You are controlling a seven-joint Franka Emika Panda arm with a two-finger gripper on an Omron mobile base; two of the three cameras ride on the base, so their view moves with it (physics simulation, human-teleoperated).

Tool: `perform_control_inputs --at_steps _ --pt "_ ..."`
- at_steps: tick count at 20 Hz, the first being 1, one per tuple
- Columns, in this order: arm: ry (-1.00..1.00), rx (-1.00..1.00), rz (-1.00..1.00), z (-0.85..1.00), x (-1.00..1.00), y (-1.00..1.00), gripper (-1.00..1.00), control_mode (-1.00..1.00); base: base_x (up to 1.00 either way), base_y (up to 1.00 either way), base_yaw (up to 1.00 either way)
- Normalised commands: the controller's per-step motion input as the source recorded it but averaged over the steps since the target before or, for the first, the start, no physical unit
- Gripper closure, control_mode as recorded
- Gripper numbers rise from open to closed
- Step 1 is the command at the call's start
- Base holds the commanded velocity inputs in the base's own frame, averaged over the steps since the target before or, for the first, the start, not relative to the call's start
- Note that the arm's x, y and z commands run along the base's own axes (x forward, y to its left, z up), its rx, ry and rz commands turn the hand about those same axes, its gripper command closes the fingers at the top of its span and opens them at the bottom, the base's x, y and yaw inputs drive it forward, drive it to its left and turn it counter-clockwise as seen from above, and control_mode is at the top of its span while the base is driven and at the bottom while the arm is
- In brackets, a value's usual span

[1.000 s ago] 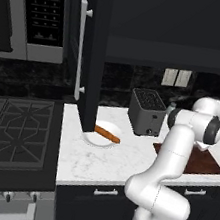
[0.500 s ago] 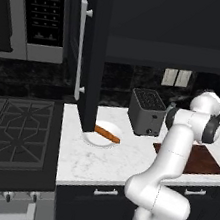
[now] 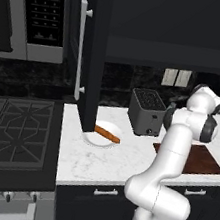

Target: From the different types of pastries on the counter, select a croissant and place it on the cutting board. Then retrieve a jar of jam from the cabinet and place it alongside the croissant on the cutting board.

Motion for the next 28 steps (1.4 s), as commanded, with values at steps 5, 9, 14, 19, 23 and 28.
perform_control_inputs --at_steps 5,9,14,19,23,28 --pt "-0.34 -0.27 0.01 -0.19 0.41 -0.2 -1.0 -1.0 0.0 0.0 0.0" --pt "-0.21 -0.18 0.05 -0.21 0.24 -0.3 -1.0 -1.0 0.0 0.0 0.0" --pt "-0.2 -0.14 0.08 -0.34 0.31 -0.27 -1.0 -1.0 0.0 0.0 0.0" --pt "-0.17 -0.07 0.17 0.0 0.22 -0.39 -1.0 -1.0 0.0 0.0 0.0" --pt "0.0 0.0 0.19 0.33 0.0 -0.02 -1.0 -1.0 0.0 0.0 0.0" --pt "0.02 0.0 0.2 0.6 0.0 0.02 -1.0 -1.0 0.0 0.0 0.0"
